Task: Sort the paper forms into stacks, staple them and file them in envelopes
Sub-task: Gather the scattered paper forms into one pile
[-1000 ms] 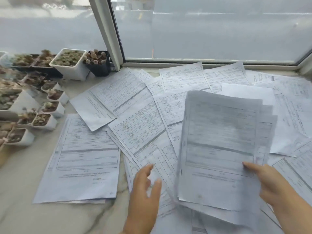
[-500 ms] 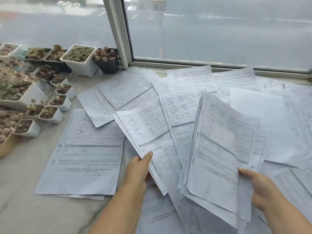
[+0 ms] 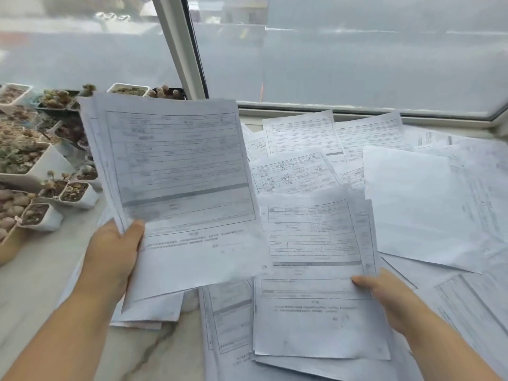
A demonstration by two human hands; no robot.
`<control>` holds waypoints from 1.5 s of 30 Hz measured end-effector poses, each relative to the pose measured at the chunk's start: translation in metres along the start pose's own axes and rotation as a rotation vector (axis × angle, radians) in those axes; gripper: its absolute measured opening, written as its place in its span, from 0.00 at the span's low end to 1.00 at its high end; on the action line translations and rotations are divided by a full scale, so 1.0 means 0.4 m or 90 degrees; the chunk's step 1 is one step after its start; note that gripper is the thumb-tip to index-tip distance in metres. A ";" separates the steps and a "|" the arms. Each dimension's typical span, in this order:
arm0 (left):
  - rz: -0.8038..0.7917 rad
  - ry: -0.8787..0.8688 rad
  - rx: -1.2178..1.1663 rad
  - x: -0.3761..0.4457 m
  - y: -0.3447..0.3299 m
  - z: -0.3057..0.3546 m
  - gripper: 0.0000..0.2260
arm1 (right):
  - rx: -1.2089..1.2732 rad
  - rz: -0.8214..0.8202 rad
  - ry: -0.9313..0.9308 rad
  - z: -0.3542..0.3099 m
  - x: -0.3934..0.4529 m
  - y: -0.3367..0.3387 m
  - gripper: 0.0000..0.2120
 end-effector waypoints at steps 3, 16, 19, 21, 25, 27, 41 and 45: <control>-0.155 -0.009 0.021 -0.027 -0.140 -0.009 0.09 | 0.109 -0.033 -0.023 -0.006 -0.014 -0.011 0.13; -0.278 0.071 -0.037 -0.093 -0.499 -0.091 0.13 | 0.118 0.087 0.041 0.001 -0.095 0.180 0.09; -0.268 0.238 -0.209 -0.056 -0.514 -0.127 0.13 | 0.122 0.180 0.053 0.024 -0.125 0.294 0.08; -0.257 0.349 -0.317 -0.050 -0.535 -0.135 0.07 | 0.083 0.251 0.025 0.051 -0.125 0.345 0.09; -0.324 0.432 -0.297 -0.033 -0.594 -0.104 0.06 | 0.029 0.299 -0.013 0.149 -0.064 0.398 0.19; -0.320 0.413 -0.250 -0.021 -0.618 -0.087 0.05 | 0.018 0.286 -0.017 0.167 -0.044 0.392 0.23; -0.233 0.025 -0.013 -0.073 -0.672 0.031 0.07 | 0.073 0.254 0.012 0.134 -0.073 0.352 0.17; -0.144 -0.040 0.031 -0.025 -0.544 0.046 0.06 | 0.087 0.180 0.038 0.074 -0.094 0.278 0.11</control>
Point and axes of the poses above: each hand's wrist, its own x-axis towards the middle knuckle, its own y-axis out of the back of the hand, z = x × y, the point moved 8 cm from there along x, towards the middle knuckle, and after that the axes turned 10 degrees about -z, right-handed, at the moved point
